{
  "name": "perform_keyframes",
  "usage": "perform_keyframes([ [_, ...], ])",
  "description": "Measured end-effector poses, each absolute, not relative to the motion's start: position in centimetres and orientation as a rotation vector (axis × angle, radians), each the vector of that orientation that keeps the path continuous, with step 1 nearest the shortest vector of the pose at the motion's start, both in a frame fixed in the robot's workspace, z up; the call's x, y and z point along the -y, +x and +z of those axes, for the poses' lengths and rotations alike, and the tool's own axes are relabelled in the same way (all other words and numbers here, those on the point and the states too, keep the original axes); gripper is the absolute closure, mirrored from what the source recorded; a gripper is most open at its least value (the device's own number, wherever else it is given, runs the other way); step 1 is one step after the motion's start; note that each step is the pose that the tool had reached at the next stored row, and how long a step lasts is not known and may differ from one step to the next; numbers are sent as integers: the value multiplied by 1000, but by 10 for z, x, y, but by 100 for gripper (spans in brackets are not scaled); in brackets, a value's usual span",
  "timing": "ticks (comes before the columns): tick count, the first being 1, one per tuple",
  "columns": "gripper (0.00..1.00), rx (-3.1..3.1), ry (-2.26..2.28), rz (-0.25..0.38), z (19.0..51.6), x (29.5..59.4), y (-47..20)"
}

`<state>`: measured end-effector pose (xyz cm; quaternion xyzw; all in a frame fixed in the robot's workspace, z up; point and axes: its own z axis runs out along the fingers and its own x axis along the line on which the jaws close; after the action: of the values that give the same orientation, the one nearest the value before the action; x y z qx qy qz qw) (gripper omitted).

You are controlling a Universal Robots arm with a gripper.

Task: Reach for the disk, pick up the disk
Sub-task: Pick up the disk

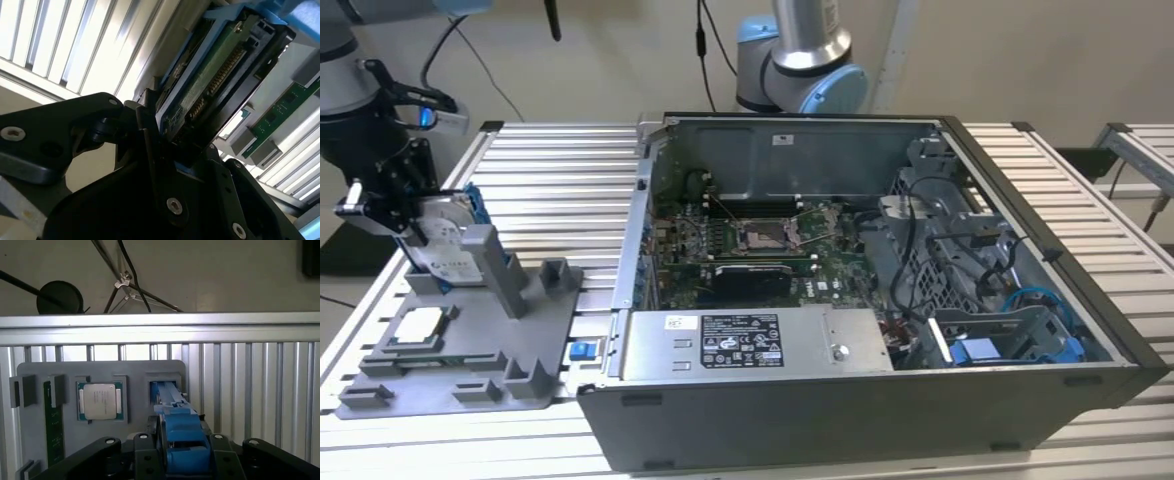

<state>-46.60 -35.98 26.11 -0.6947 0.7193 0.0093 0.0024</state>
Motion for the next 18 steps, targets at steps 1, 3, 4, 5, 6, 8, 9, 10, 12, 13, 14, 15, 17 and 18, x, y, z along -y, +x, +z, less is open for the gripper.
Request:
perform_keyframes([
  [1, 0, -2256, -2179, 29, 261, 360, -466],
  [3, 0, -2256, -2179, 29, 260, 360, -466],
  [4, 0, -2256, -2179, 29, 260, 360, -466],
  [5, 0, -2256, -2179, 29, 260, 360, -466],
  [6, 0, -2256, -2179, 29, 260, 360, -466],
  [8, 100, -2256, -2179, 29, 260, 360, -466],
  [9, 100, -2256, -2179, 29, 260, 360, -466],
  [10, 100, -2256, -2179, 29, 260, 360, -466],
  [12, 100, -2256, -2179, 29, 260, 360, -466],
  [13, 100, -2256, -2179, 29, 260, 360, -466],
  [14, 100, -2256, -2179, 29, 260, 360, -466],
  [15, 100, -2256, -2179, 29, 260, 360, -466],
  [17, 100, -2256, -2179, 29, 260, 360, -466],
  [18, 100, -2256, -2179, 29, 260, 360, -466],
])
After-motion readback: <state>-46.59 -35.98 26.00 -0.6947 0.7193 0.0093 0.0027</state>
